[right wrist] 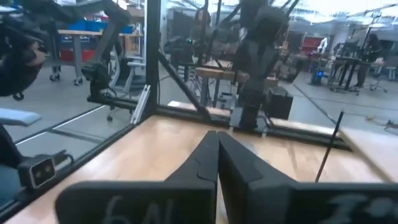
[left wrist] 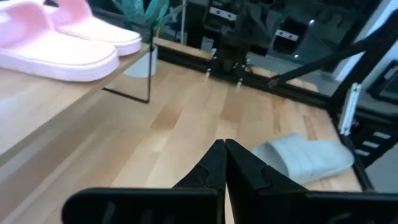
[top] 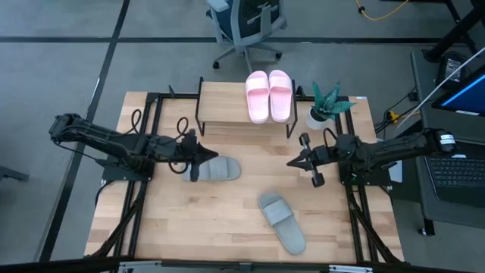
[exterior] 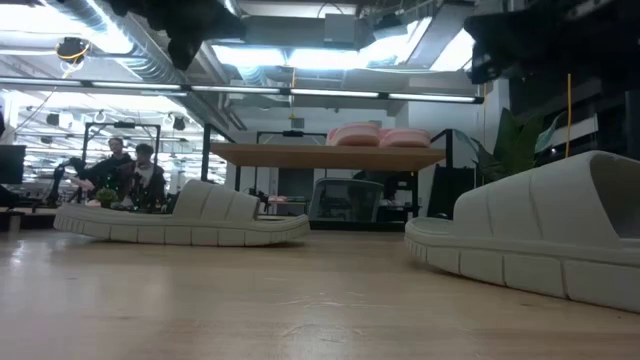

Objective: Pick and place slides into the shelf
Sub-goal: Put the left gray slipper on the shelf

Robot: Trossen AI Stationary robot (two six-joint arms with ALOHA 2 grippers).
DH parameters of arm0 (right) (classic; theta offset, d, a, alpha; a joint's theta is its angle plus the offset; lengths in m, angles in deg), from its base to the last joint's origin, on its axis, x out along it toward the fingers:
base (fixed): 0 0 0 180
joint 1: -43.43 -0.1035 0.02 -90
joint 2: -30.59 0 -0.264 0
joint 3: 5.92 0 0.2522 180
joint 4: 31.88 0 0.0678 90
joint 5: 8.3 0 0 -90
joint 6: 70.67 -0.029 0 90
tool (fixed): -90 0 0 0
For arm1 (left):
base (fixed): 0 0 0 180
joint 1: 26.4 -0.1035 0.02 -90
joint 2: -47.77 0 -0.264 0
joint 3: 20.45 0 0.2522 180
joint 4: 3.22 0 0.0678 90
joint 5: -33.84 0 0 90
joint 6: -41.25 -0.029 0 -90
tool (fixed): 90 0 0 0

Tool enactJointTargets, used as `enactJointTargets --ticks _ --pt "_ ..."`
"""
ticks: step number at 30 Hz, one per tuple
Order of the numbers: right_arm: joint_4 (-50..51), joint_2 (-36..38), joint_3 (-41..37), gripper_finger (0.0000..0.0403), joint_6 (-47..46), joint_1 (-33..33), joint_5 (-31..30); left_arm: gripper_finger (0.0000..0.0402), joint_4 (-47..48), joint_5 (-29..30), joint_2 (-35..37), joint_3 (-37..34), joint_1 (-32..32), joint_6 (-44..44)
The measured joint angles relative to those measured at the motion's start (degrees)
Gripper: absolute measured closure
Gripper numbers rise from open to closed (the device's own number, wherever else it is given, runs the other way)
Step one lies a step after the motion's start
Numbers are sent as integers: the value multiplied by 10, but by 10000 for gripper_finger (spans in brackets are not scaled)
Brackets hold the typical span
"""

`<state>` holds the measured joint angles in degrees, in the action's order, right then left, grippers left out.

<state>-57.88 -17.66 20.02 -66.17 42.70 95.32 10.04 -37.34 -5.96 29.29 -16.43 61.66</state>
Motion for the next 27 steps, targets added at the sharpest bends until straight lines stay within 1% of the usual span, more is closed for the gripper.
enactJointTargets --ticks 2,16,18,23,27 --pt "2 3 -11 396 -4 0 0 401 19 0 0 6 0 1" --pt "3 3 -12 386 -11 -13 0 401 21 3 0 9 1 -4" --pt "3 3 -12 386 -11 -14 0 401 23 19 0 9 1 -18" --pt "3 3 -12 386 -11 -14 0 401 24 83 0 9 1 -30" --pt "3 3 -12 386 -11 -14 0 401 24 91 0 9 1 -30"
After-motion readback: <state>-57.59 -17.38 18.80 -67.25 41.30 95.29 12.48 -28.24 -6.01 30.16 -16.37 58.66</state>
